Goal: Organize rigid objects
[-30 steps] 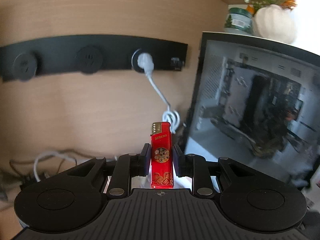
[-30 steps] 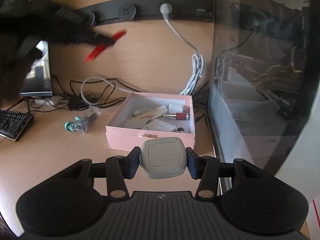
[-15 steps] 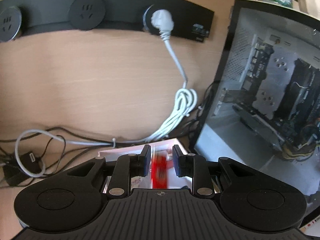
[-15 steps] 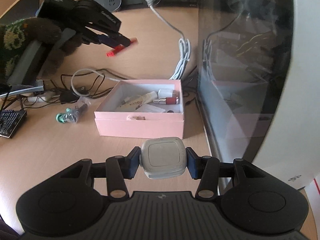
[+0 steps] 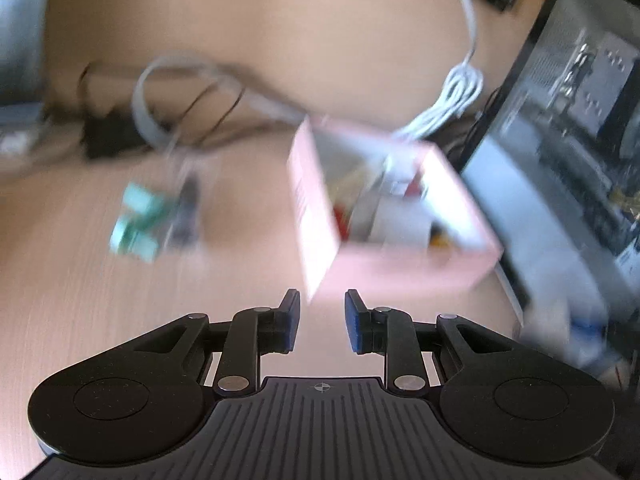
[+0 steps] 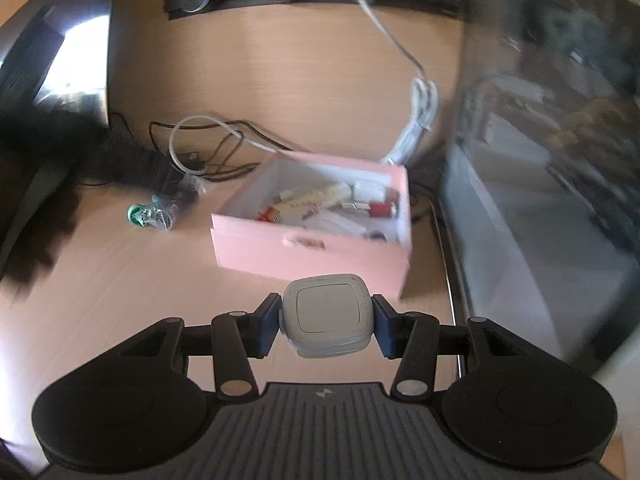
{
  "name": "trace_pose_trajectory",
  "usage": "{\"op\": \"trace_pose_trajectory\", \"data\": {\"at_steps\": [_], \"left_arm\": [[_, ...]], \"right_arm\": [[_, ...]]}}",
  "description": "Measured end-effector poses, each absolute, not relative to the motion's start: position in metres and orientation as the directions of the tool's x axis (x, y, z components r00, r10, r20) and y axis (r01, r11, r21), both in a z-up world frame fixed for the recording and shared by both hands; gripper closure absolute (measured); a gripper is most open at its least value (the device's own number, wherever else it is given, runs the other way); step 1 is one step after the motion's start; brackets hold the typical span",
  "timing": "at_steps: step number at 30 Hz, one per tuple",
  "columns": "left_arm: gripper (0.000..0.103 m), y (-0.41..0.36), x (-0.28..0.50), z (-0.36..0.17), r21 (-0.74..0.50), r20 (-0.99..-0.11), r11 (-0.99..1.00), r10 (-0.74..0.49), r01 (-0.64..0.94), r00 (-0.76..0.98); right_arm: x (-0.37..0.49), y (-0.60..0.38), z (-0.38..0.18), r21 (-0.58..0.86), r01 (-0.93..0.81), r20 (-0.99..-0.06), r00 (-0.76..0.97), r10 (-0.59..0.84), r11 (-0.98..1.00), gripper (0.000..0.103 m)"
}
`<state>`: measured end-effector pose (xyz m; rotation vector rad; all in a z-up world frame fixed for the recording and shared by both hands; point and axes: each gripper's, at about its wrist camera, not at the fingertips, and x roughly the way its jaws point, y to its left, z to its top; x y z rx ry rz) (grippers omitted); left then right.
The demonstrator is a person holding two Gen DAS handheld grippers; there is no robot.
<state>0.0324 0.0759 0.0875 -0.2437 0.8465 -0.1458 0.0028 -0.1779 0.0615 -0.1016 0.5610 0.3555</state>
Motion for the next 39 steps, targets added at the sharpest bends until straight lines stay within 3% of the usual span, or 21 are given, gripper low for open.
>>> {"op": "trace_pose_trajectory", "data": {"at_steps": [10, 11, 12, 13, 18, 27, 39], "left_arm": [[0.076, 0.115, -0.02, 0.086, -0.252, -0.732, 0.957, -0.093, -0.142, 0.674], [0.076, 0.12, -0.024, 0.085, -0.25, -0.736, 0.955, -0.079, -0.162, 0.672], [0.076, 0.123, -0.027, 0.085, -0.245, -0.742, 0.953, -0.066, -0.179, 0.667], [0.076, 0.127, -0.028, 0.085, -0.24, -0.748, 0.951, -0.054, -0.195, 0.662], [0.076, 0.144, -0.037, 0.075, -0.222, -0.785, 0.936, -0.006, -0.272, 0.62], [0.076, 0.145, -0.024, 0.074, -0.194, -0.786, 0.946, 0.009, -0.259, 0.619], [0.076, 0.153, 0.034, 0.098, -0.2, -0.701, 0.963, -0.013, -0.178, 0.713]], "right_arm": [[0.085, -0.137, 0.13, -0.103, -0.346, -0.319, 0.9, 0.298, 0.933, 0.055], [0.092, -0.136, 0.135, -0.09, -0.336, -0.3, 0.907, 0.296, 0.938, 0.053], [0.101, -0.136, 0.139, -0.07, -0.328, -0.288, 0.911, 0.296, 0.942, 0.039], [0.107, -0.135, 0.141, -0.056, -0.326, -0.299, 0.907, 0.296, 0.944, 0.026], [0.103, -0.13, 0.122, 0.024, -0.405, -0.374, 0.844, 0.384, 0.914, 0.026], [0.042, -0.121, 0.045, 0.003, -0.502, -0.563, 0.714, 0.417, 0.865, 0.026], [0.03, -0.139, 0.036, 0.03, -0.42, -0.626, 0.7, 0.345, 0.907, 0.026]]}}
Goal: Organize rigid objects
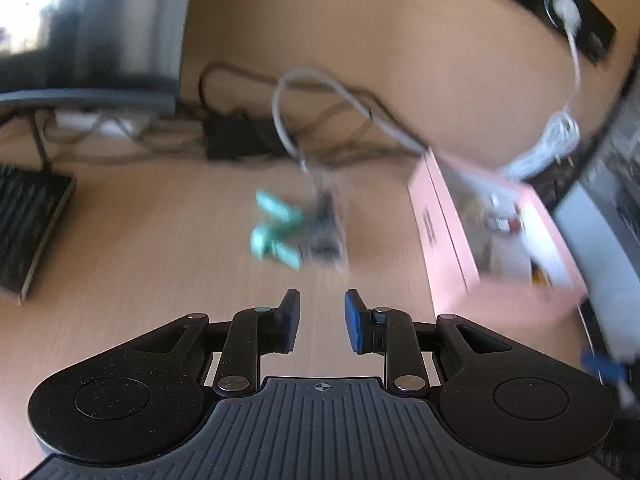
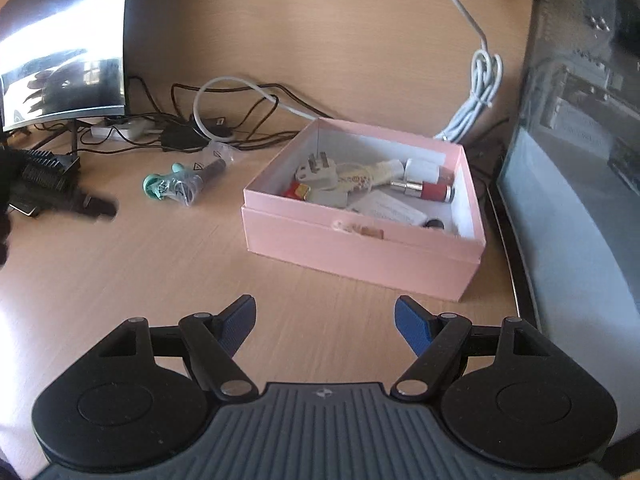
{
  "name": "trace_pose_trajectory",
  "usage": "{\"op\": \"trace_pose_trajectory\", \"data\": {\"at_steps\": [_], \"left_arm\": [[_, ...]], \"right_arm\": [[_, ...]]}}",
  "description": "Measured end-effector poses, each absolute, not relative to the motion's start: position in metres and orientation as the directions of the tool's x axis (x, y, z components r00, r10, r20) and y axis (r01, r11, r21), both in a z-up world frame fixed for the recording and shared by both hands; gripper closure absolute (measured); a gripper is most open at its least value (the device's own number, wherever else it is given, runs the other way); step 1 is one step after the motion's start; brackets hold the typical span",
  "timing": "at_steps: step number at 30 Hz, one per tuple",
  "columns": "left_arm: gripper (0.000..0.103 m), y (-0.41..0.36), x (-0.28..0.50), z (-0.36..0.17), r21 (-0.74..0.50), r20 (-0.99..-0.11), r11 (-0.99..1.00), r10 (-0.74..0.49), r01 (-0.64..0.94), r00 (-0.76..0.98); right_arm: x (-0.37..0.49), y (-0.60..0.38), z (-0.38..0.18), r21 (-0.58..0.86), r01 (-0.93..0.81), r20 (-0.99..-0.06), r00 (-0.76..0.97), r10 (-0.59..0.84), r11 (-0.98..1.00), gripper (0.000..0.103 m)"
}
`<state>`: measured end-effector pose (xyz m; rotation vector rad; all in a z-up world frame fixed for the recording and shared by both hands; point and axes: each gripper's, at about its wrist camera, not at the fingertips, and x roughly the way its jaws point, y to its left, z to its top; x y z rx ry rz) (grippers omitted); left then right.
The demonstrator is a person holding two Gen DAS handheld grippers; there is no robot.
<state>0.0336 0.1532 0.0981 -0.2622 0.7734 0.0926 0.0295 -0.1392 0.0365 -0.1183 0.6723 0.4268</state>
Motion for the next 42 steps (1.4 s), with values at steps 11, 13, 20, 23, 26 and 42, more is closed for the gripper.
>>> {"op": "trace_pose_trajectory", "data": {"at_steps": [11, 13, 20, 23, 26, 42], "left_arm": [[0.076, 0.192, 0.116, 0.072, -0.131, -0.749, 0.985, -0.027, -0.108, 0.662], [0.081, 0.194, 0.123, 0.061, -0.108, -0.764, 0.991, -0.029, -0.083, 0.645], [0.086, 0.208, 0.086, 0.054, -0.168, -0.756, 0.982, -0.068, -0.092, 0.651], [0.086, 0.209, 0.047, 0.053, -0.183, -0.771, 0.979, -0.089, -0.085, 0.631], [0.086, 0.205, 0.008, 0.051, -0.176, -0.793, 0.981, -0.093, -0.081, 0.602], [0.084, 0.23, -0.062, 0.067, -0.3, -0.754, 0.915, -0.054, -0.271, 0.655]], "right_arm": [[0.035, -0.093, 0.047, -0.006, -0.508, -0.655, 0.653, 0.38, 0.862, 0.026], [0.04, -0.082, 0.054, 0.0, -0.524, -0.654, 0.644, 0.396, 0.852, 0.026], [0.097, -0.046, 0.087, 0.198, -0.564, -0.645, 0.54, 0.54, 0.802, 0.03], [0.124, -0.013, 0.086, 0.189, -0.6, -0.649, 0.517, 0.558, 0.777, 0.032], [0.146, 0.024, 0.075, 0.149, -0.621, -0.672, 0.508, 0.539, 0.77, 0.034], [0.175, 0.072, 0.019, 0.087, -0.641, -0.76, 0.453, 0.467, 0.763, 0.082]]}}
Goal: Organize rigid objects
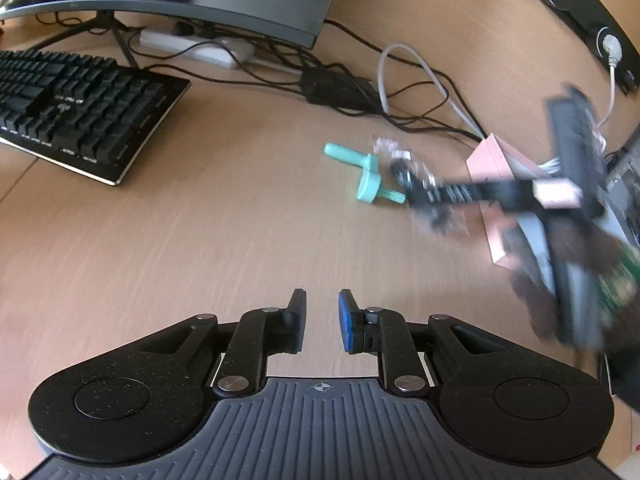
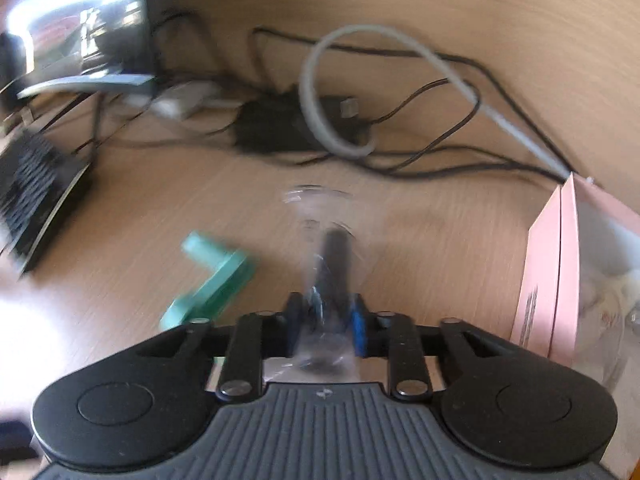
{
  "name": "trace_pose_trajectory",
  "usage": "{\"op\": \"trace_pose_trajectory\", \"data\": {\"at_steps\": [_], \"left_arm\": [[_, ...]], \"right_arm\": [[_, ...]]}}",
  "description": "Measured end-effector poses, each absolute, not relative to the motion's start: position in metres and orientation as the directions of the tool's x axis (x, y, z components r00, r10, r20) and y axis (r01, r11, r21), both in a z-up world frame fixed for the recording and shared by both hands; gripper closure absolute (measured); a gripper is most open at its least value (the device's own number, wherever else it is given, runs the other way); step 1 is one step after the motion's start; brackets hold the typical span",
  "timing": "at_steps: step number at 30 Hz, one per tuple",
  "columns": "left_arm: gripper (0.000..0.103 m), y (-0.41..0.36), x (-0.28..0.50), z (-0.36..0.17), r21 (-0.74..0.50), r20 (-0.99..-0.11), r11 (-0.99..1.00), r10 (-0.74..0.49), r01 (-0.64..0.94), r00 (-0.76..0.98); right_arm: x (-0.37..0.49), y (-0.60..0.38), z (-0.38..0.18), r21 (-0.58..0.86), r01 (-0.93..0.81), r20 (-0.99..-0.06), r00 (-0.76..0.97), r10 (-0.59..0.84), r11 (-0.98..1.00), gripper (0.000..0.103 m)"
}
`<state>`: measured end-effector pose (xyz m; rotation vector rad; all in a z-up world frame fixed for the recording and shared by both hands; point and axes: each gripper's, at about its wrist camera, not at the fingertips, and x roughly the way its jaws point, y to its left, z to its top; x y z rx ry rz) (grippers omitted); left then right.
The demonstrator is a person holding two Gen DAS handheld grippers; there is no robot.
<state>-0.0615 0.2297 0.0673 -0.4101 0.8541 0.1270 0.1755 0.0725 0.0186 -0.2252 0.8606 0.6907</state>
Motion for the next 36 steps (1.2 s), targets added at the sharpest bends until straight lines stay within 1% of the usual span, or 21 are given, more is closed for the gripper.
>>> {"op": "trace_pose_trajectory", "data": {"at_steps": [4, 8, 10, 14, 15, 17, 18, 19, 21, 22, 26, 32, 34, 36], "left_arm": [[0.084, 0.216, -0.057, 0.067, -0.288, -0.755, 0.927, -0.066, -0.239, 0.653], [0.084, 0.202, -0.052, 0.071, -0.25, -0.753, 0.948, -0.061, -0.198, 0.655], [0.084, 0.198, -0.047, 0.077, -0.227, -0.738, 0.956, -0.044, -0.186, 0.673], [0.084, 0.197, -0.028, 0.09, -0.177, -0.703, 0.97, -0.006, -0.168, 0.711], [0.084, 0.197, -0.02, 0.092, -0.155, -0.693, 0.977, 0.0, -0.149, 0.721], [0.084, 0.195, -0.004, 0.097, -0.095, -0.68, 0.989, 0.018, -0.112, 0.733], [0.084, 0.194, 0.005, 0.1, -0.068, -0.677, 0.993, 0.023, -0.093, 0.735], [0.084, 0.193, 0.014, 0.102, -0.047, -0.672, 0.996, 0.023, -0.073, 0.74], [0.084, 0.191, 0.035, 0.103, -0.023, -0.669, 0.999, 0.003, -0.025, 0.743], [0.082, 0.191, 0.047, 0.1, -0.015, -0.681, 1.0, -0.005, -0.007, 0.732], [0.082, 0.187, 0.087, 0.08, 0.04, -0.747, 0.999, 0.025, 0.007, 0.664], [0.081, 0.18, 0.095, 0.059, 0.051, -0.783, 0.997, 0.003, 0.059, 0.622], [0.08, 0.179, 0.094, 0.057, 0.079, -0.768, 0.994, 0.015, 0.072, 0.64], [0.08, 0.18, 0.093, 0.057, 0.08, -0.764, 0.995, 0.026, 0.054, 0.644]], "right_arm": [[0.118, 0.043, 0.022, 0.1, -0.724, -0.762, 0.385, 0.521, 0.682, 0.082], [0.058, 0.006, 0.023, -0.029, -0.788, -0.749, 0.425, 0.508, 0.616, 0.083], [0.043, -0.017, 0.02, -0.053, -0.772, -0.744, 0.453, 0.49, 0.633, 0.083], [0.039, -0.061, 0.019, -0.033, -0.681, -0.737, 0.511, 0.443, 0.732, 0.083], [0.04, -0.07, 0.018, -0.023, -0.655, -0.733, 0.525, 0.433, 0.755, 0.081], [0.04, -0.087, 0.015, 0.007, -0.616, -0.726, 0.539, 0.428, 0.788, 0.064], [0.039, -0.094, 0.013, 0.018, -0.594, -0.726, 0.545, 0.419, 0.804, 0.05], [0.038, -0.099, 0.011, 0.034, -0.569, -0.726, 0.551, 0.412, 0.822, 0.044], [0.037, -0.108, 0.005, 0.084, -0.545, -0.729, 0.537, 0.424, 0.834, 0.044], [0.036, -0.11, 0.002, 0.099, -0.547, -0.734, 0.524, 0.432, 0.831, 0.044], [0.024, -0.113, -0.007, 0.07, -0.545, -0.724, 0.548, 0.418, 0.836, 0.039], [0.013, -0.111, -0.011, 0.052, -0.524, -0.706, 0.583, 0.403, 0.85, 0.032], [0.012, -0.112, -0.011, 0.053, -0.512, -0.704, 0.59, 0.396, 0.858, 0.03], [0.011, -0.112, -0.012, 0.053, -0.507, -0.702, 0.594, 0.393, 0.86, 0.028]]}}
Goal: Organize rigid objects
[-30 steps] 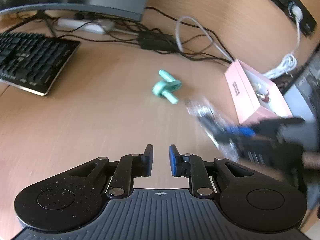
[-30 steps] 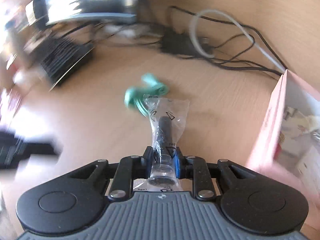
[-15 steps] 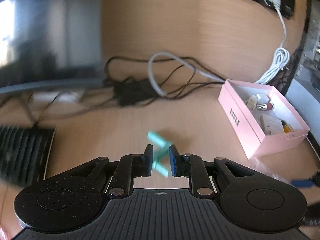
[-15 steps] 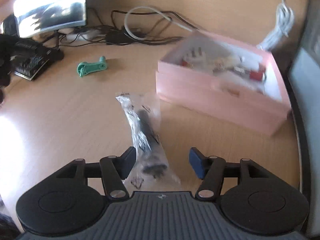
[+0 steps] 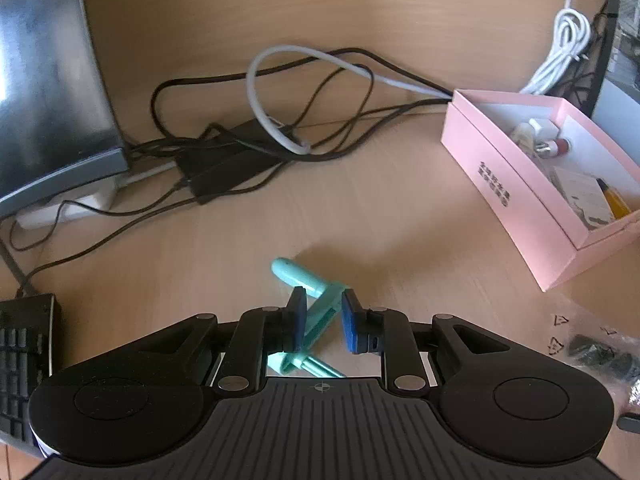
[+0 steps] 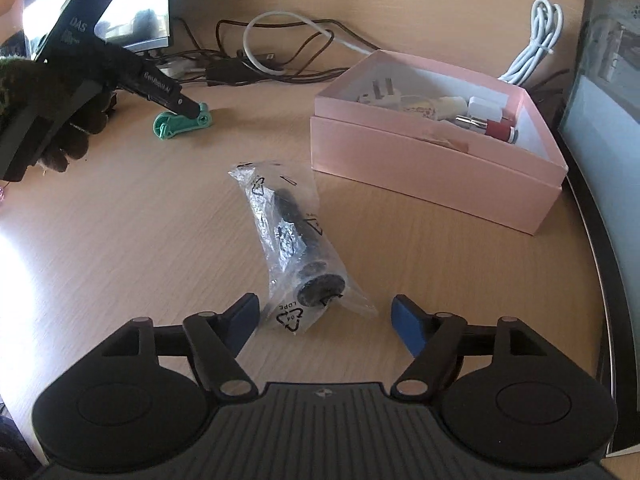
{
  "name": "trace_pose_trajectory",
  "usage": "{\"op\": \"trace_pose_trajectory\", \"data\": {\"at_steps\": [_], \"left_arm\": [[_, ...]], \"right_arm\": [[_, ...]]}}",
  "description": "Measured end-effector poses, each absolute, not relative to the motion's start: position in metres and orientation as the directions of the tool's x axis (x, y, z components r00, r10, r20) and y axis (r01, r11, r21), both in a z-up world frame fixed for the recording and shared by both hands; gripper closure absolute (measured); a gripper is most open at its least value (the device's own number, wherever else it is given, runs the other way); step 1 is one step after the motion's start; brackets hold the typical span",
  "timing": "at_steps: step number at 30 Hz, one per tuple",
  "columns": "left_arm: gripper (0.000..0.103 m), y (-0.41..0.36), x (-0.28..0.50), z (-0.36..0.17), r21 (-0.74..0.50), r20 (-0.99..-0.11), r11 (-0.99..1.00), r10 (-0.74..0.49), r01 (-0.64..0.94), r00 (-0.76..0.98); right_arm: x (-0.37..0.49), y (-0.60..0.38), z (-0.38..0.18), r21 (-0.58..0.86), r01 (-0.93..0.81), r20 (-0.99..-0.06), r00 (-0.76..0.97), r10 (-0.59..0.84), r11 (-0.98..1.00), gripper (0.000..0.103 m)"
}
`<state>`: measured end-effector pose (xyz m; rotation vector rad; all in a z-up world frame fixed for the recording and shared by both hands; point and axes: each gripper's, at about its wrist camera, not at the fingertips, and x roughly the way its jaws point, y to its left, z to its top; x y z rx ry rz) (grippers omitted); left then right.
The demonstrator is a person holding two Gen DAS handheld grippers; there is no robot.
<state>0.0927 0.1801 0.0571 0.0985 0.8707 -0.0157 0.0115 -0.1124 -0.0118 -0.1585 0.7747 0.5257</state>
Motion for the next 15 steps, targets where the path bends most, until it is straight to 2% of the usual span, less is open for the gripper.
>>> {"op": "trace_pose_trajectory", "data": {"at_steps": [5, 9, 15], "left_arm": [[0.08, 0.187, 0.084, 0.053, 0.048, -0.793, 0.999, 0.025, 0.02, 0.609], [0.084, 0.183, 0.063, 0.053, 0.02, -0.804, 0.999, -0.002, 0.03, 0.595], [0.086, 0.166, 0.012, 0.055, -0.068, -0.811, 0.996, -0.089, 0.058, 0.578]], "right_arm": [[0.011, -0.112, -0.013, 0.055, -0.495, -0.697, 0.603, 0.388, 0.867, 0.023], [0.009, -0.109, -0.016, 0.055, -0.479, -0.688, 0.618, 0.381, 0.876, 0.018], [0.009, -0.108, -0.018, 0.059, -0.474, -0.675, 0.629, 0.385, 0.879, 0.014]]}}
